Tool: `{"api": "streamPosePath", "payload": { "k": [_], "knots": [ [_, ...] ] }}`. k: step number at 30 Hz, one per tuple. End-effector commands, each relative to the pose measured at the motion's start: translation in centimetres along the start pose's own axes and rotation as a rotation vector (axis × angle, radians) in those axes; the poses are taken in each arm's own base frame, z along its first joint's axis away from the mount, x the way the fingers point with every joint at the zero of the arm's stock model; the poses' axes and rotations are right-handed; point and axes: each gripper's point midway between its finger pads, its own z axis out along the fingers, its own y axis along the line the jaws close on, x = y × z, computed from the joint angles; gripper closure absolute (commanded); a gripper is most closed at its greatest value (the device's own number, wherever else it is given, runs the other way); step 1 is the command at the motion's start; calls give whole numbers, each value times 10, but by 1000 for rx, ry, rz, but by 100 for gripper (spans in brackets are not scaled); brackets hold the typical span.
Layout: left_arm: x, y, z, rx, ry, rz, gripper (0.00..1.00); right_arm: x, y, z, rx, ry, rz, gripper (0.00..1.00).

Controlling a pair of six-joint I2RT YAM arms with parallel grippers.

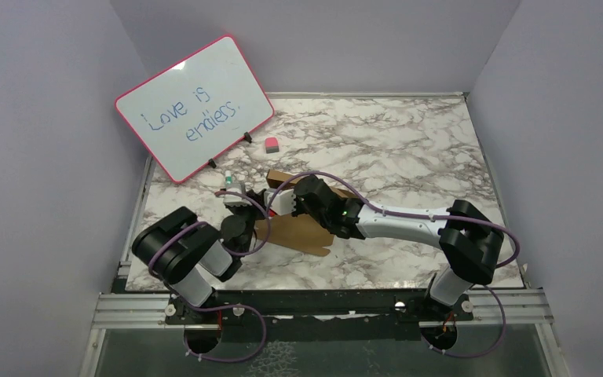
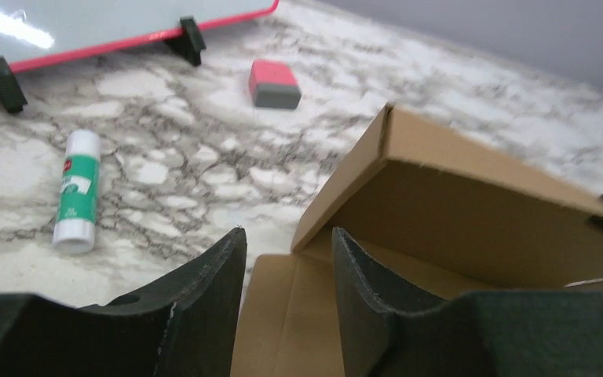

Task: Fold the paper box

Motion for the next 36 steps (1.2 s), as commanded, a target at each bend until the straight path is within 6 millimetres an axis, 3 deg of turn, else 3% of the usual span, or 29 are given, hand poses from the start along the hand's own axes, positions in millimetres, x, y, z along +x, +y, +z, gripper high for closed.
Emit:
{"api": "streamPosePath", "payload": {
  "k": [1, 5, 14, 22, 31, 36],
  "knots": [
    [-30, -17, -5, 64, -46, -137, 54, 9, 48, 8, -155, -6, -50, 91],
    [-34, -18, -6, 63, 25, -155, 51, 10, 48, 8, -152, -5, -51, 87],
    [-69, -5, -4, 56, 83, -293, 33, 5, 29, -1, -90, -18, 36, 66],
    [-98, -19, 15, 115, 163, -361, 29, -8, 3, -23, -34, -77, 205, 53],
    [-78, -41, 44, 203, 356, -405, 29, -21, -29, -68, 20, -190, 511, 36],
    [-81, -50, 51, 244, 378, -406, 29, 3, -47, -86, 128, -112, 846, 26]
  ]
}}
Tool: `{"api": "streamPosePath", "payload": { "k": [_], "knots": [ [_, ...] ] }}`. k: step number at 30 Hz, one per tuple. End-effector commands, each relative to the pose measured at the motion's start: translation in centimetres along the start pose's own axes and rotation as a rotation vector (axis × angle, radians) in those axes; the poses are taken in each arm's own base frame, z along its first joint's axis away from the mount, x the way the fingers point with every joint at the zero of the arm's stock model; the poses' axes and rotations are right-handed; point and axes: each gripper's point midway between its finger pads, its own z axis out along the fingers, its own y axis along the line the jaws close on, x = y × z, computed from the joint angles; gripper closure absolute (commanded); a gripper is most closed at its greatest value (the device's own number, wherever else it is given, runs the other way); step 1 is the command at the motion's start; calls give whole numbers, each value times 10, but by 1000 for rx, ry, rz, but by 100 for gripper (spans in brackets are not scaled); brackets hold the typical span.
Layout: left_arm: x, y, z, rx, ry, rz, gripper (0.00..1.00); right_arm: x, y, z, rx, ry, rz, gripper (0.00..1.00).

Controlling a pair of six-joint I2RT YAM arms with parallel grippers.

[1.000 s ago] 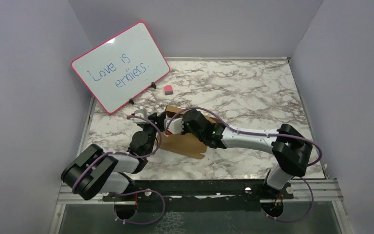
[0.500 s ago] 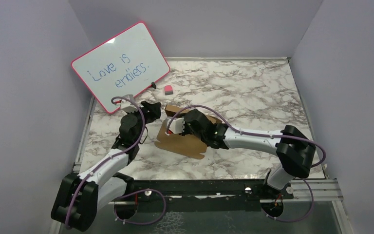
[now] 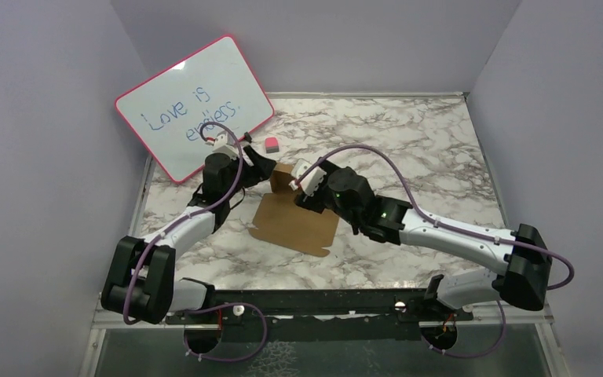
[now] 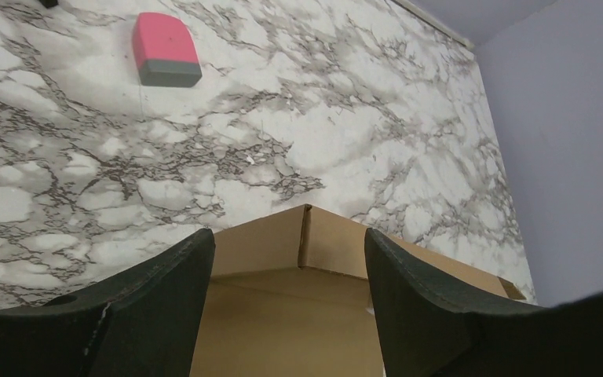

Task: Fold the paper box

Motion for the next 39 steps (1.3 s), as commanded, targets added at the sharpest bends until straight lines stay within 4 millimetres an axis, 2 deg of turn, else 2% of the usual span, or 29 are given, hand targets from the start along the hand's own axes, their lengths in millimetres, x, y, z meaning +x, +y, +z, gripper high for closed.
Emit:
{"api": "streamPosePath", "payload": {
  "k": [1, 7, 10, 15, 28, 33, 39],
  "knots": [
    [-3, -20, 4, 83, 50, -9, 29, 20, -16, -18, 124, 73, 351, 26],
    [3, -24, 11, 107, 101, -2, 30, 42, -20, -32, 201, 90, 678, 27],
    [9, -24, 14, 117, 131, -7, 32, 56, -22, -31, 219, 117, 795, 31],
    [22, -20, 18, 125, 182, -19, 36, 62, -21, -25, 241, 104, 937, 37],
    [31, -19, 19, 131, 219, -28, 42, 91, -26, -2, 330, 137, 1072, 49],
    [34, -18, 18, 131, 230, -36, 42, 96, -13, 4, 294, 166, 1112, 50],
    [39, -18, 16, 139, 248, -49, 43, 102, 2, 6, 256, 183, 1167, 56]
  ]
}}
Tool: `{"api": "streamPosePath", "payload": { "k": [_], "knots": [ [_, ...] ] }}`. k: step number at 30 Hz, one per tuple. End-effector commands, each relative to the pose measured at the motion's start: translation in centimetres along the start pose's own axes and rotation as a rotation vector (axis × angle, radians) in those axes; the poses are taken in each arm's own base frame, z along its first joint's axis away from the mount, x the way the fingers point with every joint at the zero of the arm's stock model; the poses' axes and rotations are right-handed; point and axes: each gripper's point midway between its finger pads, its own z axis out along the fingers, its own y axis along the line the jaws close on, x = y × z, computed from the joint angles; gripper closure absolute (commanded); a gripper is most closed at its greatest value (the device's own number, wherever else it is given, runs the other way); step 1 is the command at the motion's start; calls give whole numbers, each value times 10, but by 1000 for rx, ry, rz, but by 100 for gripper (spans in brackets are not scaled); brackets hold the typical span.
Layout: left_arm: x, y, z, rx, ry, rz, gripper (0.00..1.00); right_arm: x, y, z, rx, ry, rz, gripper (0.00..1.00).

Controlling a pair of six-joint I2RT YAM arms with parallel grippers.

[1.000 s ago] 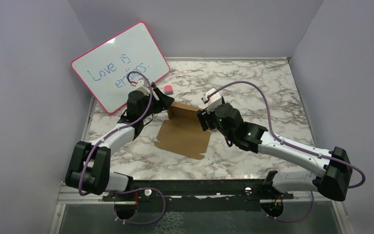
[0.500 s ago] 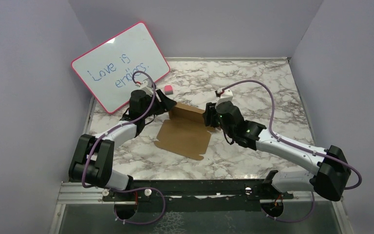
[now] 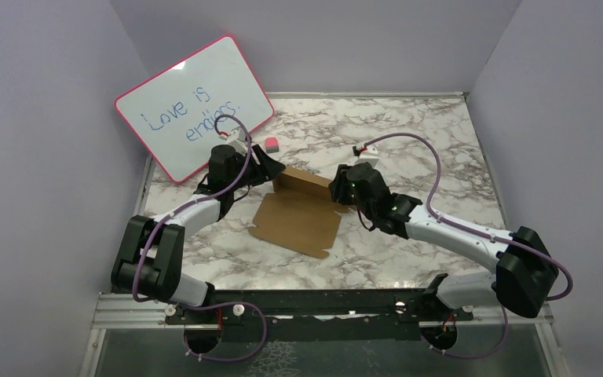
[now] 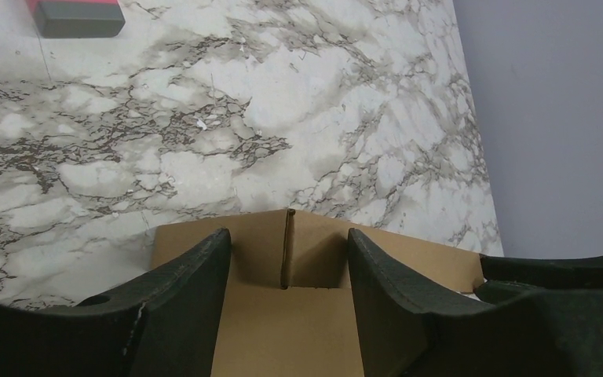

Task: Fold the paper box

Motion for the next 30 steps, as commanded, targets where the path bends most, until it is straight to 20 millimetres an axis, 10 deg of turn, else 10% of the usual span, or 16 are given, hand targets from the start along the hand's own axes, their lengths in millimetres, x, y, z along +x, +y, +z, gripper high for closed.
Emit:
{"api": "streamPosePath", "payload": {
  "k": [1, 21, 30],
  "knots": [
    [9, -3, 0, 27, 48, -21, 44, 11, 7, 4, -35, 23, 68, 58],
    [37, -1, -37, 2, 67, -79, 51, -9, 35, 27, -255, -31, 75, 68],
    [18, 11, -54, -131, -17, -22, 46, -12, 37, 46, -316, -9, 61, 69]
  ]
}}
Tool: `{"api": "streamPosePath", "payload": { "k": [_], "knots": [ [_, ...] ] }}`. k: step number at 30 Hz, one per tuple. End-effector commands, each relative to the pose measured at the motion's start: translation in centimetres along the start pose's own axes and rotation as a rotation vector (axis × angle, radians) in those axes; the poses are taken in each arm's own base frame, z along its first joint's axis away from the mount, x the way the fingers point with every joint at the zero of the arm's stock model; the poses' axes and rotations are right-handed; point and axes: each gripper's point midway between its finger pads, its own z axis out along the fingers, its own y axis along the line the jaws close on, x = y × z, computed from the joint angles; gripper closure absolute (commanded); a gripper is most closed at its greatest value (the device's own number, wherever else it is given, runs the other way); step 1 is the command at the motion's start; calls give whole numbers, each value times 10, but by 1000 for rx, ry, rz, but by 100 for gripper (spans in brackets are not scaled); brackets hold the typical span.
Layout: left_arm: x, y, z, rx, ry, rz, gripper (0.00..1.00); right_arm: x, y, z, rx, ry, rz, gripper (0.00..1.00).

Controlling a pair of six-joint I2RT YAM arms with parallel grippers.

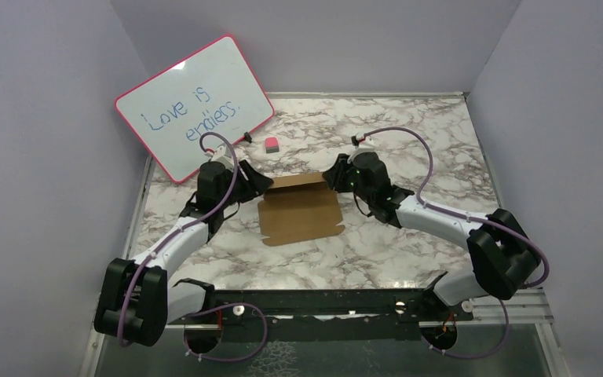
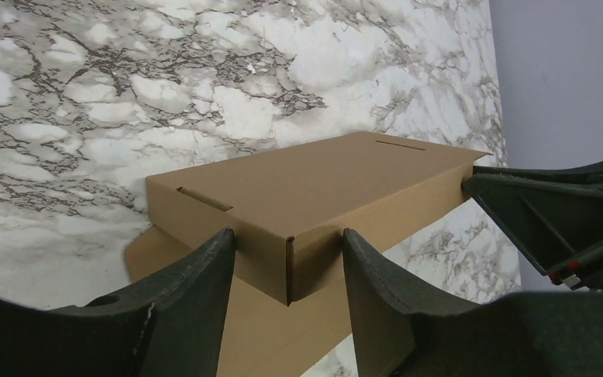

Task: Fold the paper box

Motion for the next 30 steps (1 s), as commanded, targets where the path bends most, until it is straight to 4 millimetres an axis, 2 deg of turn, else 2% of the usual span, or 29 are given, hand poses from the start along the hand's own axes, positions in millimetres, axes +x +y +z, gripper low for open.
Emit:
{"api": "streamPosePath", "payload": {
  "k": [1, 8, 13, 17, 20, 24, 30],
  "knots": [
    [-5, 1, -4, -54, -2, 28, 45, -5, 26, 7, -145, 20, -10, 67],
    [-39, 0, 4, -140, -40, 109, 40, -42, 16, 5, -154, -51, -77, 54],
    [-68, -7, 0, -195, -80, 185, 38, -67, -4, -4, -145, -105, -119, 47],
    [-84, -11, -3, -220, -119, 213, 37, -76, -20, -13, -172, -137, -134, 44],
    [-90, -22, -3, -195, -126, 228, 33, -75, -38, -18, -154, -168, -145, 43],
    [-85, -48, 1, -128, -114, 273, 30, -64, -54, -22, -153, -206, -185, 44],
    [-62, -96, 0, -66, -118, 393, 28, -39, -57, -16, -224, -205, -266, 45]
  ]
}}
